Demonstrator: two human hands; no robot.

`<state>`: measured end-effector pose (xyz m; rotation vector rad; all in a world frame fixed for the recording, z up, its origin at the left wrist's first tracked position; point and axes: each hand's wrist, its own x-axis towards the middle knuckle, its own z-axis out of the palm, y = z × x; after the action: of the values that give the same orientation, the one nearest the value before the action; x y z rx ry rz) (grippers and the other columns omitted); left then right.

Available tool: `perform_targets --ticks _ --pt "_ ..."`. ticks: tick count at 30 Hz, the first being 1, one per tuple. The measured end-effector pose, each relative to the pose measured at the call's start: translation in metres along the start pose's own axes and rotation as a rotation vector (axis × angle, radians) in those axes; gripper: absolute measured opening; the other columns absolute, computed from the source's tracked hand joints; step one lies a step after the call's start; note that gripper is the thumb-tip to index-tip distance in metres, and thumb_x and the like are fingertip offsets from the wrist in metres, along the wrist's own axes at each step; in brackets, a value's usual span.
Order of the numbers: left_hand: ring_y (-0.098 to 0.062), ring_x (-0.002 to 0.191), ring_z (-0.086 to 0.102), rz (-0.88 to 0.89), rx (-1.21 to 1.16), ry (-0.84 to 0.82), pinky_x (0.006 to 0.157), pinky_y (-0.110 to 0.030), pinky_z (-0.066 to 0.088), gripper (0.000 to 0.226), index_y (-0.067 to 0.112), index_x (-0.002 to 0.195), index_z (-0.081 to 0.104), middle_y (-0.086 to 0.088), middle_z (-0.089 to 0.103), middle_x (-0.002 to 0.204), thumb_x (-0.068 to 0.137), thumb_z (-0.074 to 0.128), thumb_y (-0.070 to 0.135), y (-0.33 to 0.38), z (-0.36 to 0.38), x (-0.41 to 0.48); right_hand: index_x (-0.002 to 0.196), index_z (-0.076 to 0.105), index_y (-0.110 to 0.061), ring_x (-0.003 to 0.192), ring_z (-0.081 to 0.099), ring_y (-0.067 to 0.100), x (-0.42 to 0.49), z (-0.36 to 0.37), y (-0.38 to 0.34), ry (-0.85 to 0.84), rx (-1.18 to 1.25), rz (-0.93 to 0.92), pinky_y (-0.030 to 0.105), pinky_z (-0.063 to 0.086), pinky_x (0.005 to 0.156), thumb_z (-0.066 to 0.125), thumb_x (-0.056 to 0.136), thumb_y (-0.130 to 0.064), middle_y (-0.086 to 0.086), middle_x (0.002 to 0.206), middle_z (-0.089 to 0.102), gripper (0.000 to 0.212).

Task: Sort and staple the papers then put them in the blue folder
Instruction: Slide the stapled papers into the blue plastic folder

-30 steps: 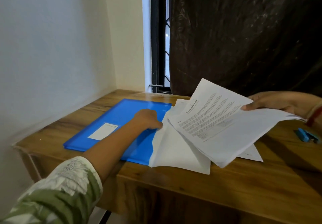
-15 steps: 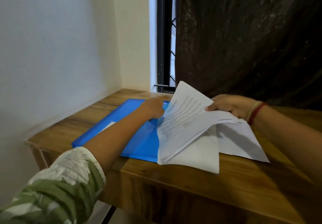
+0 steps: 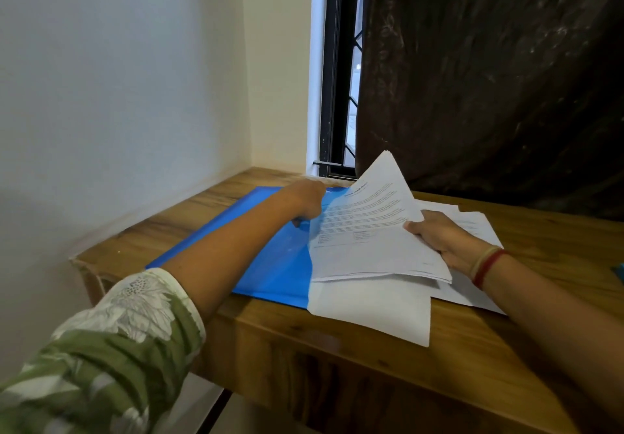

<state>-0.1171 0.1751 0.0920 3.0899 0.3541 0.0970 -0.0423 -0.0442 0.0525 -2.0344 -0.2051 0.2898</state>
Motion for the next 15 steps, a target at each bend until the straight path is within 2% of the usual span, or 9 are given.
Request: perform_targets --ticks 1,2,4,7,8,10,12,15 --pt "-0.031 0.093 0.061 -0.002 -0.018 0.02 0.069 -0.038 0.055 0.031 0.002 0.114 0.055 -0.014 0.06 0.109 0.087 0.044 -0.007 0.001 0.0 -0.002 0.134 0.051 -0.011 0.085 0.063 0.023 -0.003 0.004 -0.002 -0.005 0.008 -0.021 0.03 0.054 0.07 0.051 0.1 -0.02 0.006 0.117 0.062 0.034" --pt "-0.029 0.092 0.057 0.001 -0.018 0.046 0.066 -0.036 0.051 0.037 0.004 0.124 0.049 -0.015 0.058 0.116 0.089 0.042 -0.005 0.002 -0.001 -0.005 0.133 0.051 -0.011 0.08 0.062 0.02 -0.005 0.009 -0.003 -0.012 0.021 -0.033 0.027 0.05 0.063 0.049 0.101 -0.02 0.004 0.115 0.062 0.033" --pt "-0.027 0.094 0.054 0.013 0.032 0.134 0.068 -0.034 0.043 0.037 0.005 0.128 0.046 -0.014 0.057 0.12 0.091 0.042 -0.002 0.006 0.0 -0.011 0.133 0.049 -0.014 0.075 0.06 0.017 -0.011 0.019 -0.005 -0.017 0.039 -0.033 0.024 0.047 0.055 0.047 0.102 -0.021 0.001 0.111 0.059 0.032" --pt "-0.028 0.102 0.059 -0.01 0.119 0.239 0.067 -0.032 0.04 0.033 0.005 0.119 0.051 -0.011 0.06 0.115 0.087 0.049 -0.004 0.014 0.007 -0.015 0.136 0.048 -0.012 0.088 0.063 0.023 -0.015 0.04 -0.005 -0.03 0.142 -0.028 0.033 0.055 0.071 0.047 0.102 -0.017 0.008 0.123 0.061 0.034" --pt "-0.028 0.102 0.06 -0.031 0.126 0.253 0.066 -0.032 0.039 0.032 0.006 0.118 0.051 -0.01 0.061 0.114 0.088 0.049 -0.003 0.016 0.011 -0.016 0.135 0.049 -0.01 0.088 0.062 0.024 -0.016 0.048 -0.006 -0.044 0.186 -0.03 0.033 0.054 0.071 0.047 0.101 -0.013 0.01 0.123 0.061 0.034" --pt "-0.028 0.103 0.06 -0.05 0.152 0.286 0.067 -0.032 0.038 0.031 0.006 0.122 0.047 -0.01 0.061 0.114 0.092 0.047 0.002 0.02 0.019 -0.018 0.131 0.051 -0.006 0.083 0.061 0.023 -0.02 0.065 -0.009 -0.073 0.244 -0.031 0.03 0.051 0.064 0.047 0.1 -0.007 0.009 0.114 0.061 0.03" --pt "-0.028 0.104 0.059 -0.05 0.198 0.322 0.068 -0.032 0.038 0.034 0.007 0.128 0.042 -0.01 0.06 0.115 0.095 0.047 0.008 0.023 0.024 -0.02 0.126 0.052 -0.004 0.086 0.061 0.026 -0.023 0.083 -0.013 -0.122 0.344 -0.018 0.033 0.051 0.068 0.046 0.1 -0.004 0.01 0.107 0.059 0.027" --pt "-0.028 0.103 0.06 -0.063 0.203 0.35 0.068 -0.031 0.04 0.043 0.009 0.135 0.037 -0.011 0.061 0.114 0.095 0.051 0.012 0.025 0.028 -0.018 0.106 0.055 -0.01 0.075 0.062 0.024 -0.026 0.106 -0.02 -0.218 0.472 0.037 0.036 0.055 0.065 0.044 0.1 0.0 0.01 0.094 0.063 0.017"
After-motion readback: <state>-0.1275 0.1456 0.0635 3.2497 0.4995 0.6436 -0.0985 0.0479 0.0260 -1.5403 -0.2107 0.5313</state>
